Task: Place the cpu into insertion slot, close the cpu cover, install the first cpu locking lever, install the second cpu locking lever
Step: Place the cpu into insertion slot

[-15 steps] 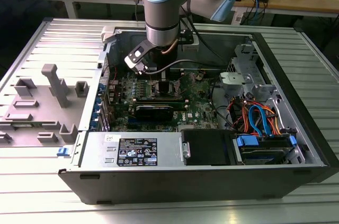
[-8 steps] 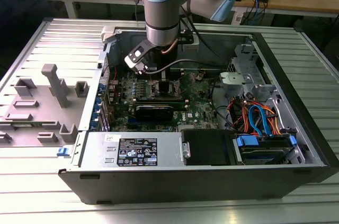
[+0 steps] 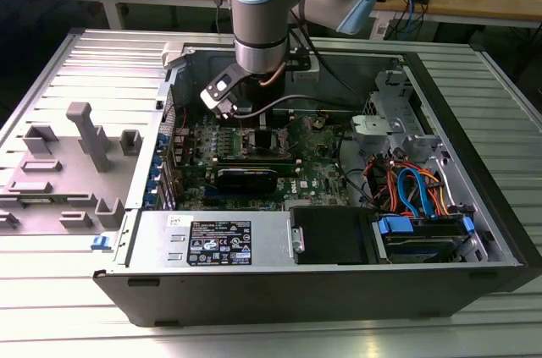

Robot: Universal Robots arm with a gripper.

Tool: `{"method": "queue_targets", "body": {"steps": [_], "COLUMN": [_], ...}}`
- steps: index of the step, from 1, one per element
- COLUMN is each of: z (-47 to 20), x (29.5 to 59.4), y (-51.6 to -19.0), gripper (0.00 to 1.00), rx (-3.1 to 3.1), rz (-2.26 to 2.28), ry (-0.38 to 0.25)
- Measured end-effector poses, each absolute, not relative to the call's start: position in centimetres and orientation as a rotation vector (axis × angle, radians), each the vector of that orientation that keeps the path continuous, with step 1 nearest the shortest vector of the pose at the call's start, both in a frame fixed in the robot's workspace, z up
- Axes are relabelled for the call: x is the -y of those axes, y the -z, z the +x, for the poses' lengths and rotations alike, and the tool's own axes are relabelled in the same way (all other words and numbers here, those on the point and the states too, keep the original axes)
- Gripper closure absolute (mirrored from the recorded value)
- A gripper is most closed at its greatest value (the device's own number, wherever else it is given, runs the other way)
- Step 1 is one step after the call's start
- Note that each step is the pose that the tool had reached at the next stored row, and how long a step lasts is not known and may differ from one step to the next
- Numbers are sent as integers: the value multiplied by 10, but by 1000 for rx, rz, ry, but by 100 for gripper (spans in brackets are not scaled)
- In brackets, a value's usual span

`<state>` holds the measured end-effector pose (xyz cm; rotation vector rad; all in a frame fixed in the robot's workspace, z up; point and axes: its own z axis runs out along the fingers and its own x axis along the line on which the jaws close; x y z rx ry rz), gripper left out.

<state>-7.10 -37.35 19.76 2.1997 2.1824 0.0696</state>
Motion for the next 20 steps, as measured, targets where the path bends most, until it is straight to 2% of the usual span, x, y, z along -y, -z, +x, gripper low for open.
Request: {"method": "queue_targets", "body": {"steps": [1,2,20], "z": [-71,-71,-70], "x": [373,373,373], "y": [-197,-197,-198], "gripper": [46,39,39], "rx": [-2183,-2182,-2182], "rz": [2200,2200,2199], "ry": [-71,-70,-70]}}
